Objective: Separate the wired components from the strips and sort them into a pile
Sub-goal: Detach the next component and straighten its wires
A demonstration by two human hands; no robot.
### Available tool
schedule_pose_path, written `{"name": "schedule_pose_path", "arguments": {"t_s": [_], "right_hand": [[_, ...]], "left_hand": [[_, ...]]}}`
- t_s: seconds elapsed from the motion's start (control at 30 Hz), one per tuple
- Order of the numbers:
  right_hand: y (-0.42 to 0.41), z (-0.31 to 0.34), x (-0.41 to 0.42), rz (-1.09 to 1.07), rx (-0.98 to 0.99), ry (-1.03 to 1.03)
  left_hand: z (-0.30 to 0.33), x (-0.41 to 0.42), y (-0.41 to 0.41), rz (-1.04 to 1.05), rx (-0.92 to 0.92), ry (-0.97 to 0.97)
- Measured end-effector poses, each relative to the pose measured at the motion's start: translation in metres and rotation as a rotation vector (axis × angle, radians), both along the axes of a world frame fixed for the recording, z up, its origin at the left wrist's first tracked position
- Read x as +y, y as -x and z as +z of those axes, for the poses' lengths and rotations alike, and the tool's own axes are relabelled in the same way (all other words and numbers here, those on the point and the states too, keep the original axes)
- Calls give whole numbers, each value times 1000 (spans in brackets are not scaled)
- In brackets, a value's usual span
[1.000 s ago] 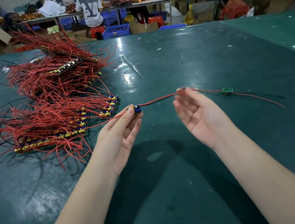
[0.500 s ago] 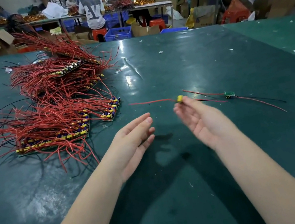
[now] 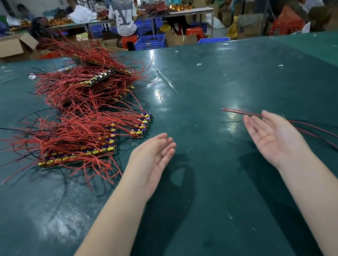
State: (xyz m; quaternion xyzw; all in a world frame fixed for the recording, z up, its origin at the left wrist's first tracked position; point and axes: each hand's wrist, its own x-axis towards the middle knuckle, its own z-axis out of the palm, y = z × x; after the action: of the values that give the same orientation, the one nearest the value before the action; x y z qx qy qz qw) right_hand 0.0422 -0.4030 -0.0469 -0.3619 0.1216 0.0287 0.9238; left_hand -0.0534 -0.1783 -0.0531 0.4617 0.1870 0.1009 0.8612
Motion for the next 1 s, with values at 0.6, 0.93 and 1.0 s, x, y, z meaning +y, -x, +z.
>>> {"name": "schedule_pose_path", "arguments": {"t_s": [0.6, 0.93, 1.0], "right_hand": [[18, 11, 22, 218, -4, 114], [41, 5, 51, 655, 49, 322], [43, 4, 52, 678, 58, 351]], "left_hand": [[-8, 37, -40, 386, 234, -716], [11, -19, -13, 133, -164, -837], [13, -27, -9, 7, -205, -880]]}}
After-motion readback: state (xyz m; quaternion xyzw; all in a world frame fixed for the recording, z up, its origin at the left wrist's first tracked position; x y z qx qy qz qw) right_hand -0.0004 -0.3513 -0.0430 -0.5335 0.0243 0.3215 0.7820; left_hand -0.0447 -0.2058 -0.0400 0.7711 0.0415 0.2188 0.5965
